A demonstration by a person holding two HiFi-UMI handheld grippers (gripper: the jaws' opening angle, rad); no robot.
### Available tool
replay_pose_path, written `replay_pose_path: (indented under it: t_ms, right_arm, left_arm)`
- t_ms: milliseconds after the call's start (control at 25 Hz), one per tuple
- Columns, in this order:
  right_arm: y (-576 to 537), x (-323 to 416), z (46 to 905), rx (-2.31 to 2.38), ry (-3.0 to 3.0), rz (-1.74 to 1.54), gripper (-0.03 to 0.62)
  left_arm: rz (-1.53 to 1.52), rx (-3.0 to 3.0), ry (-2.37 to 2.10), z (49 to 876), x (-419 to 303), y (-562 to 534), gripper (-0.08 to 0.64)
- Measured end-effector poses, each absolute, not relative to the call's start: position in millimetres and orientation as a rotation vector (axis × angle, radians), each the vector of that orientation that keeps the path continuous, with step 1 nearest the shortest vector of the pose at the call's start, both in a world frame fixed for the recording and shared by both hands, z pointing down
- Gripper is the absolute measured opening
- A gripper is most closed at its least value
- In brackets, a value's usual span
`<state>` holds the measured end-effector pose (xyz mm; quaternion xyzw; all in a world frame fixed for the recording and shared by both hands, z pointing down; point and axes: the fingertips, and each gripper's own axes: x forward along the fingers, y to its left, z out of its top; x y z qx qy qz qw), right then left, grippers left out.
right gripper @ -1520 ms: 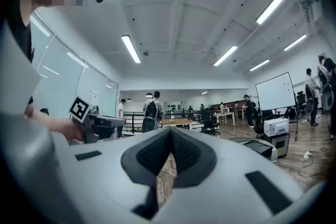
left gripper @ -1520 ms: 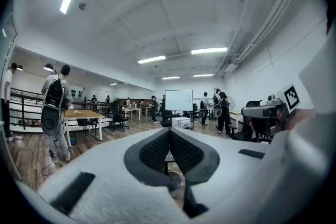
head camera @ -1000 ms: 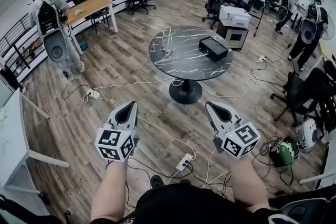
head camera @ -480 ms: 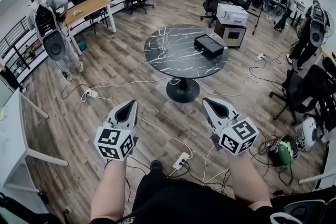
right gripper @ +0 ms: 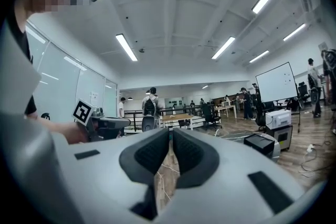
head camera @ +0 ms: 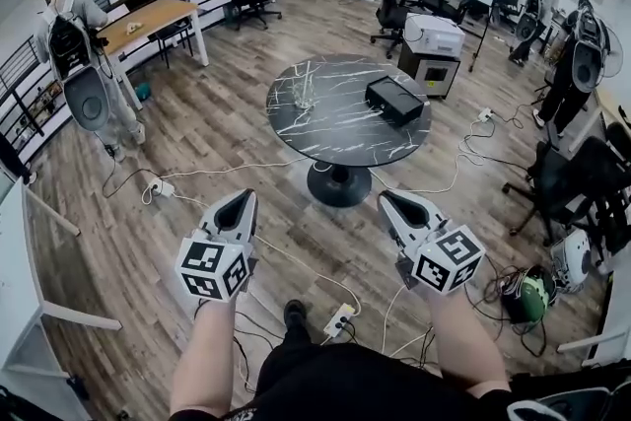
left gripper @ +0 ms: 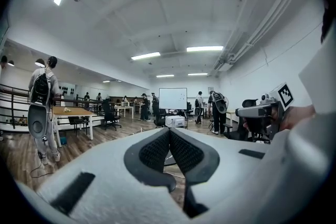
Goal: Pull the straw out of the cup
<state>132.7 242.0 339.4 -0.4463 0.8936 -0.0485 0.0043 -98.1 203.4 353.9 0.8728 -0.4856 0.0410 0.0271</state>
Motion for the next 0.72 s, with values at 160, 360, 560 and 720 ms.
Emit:
replay_pose_path:
  t_ms: [160,360,560,720]
  right_arm:
    - [190.1,114.3,345.2,-1.418,2.807,-0.185,0.063]
    - [125.0,86.0,348.3,-1.453,2.801,-0.218,0.138]
    - [75.0,59.9,355.1,-1.5,2.801,-0.245,0.183]
    - [55.8,43.7,361.4,-1.524,2.806,-0.261,0.19]
  left_arm:
    - [0.119,2.672,-1.478,362.8,-119.5,148.2,0.011]
    - [0.134,2.67,-1.437,373.4,-145.7,86.8,0.011]
    - [0.149,2.666,-1.398,386.6,-169.7,42.1,0.011]
    - [0.146,2.663,-1.37,394.1,-186.0,22.9,0.011]
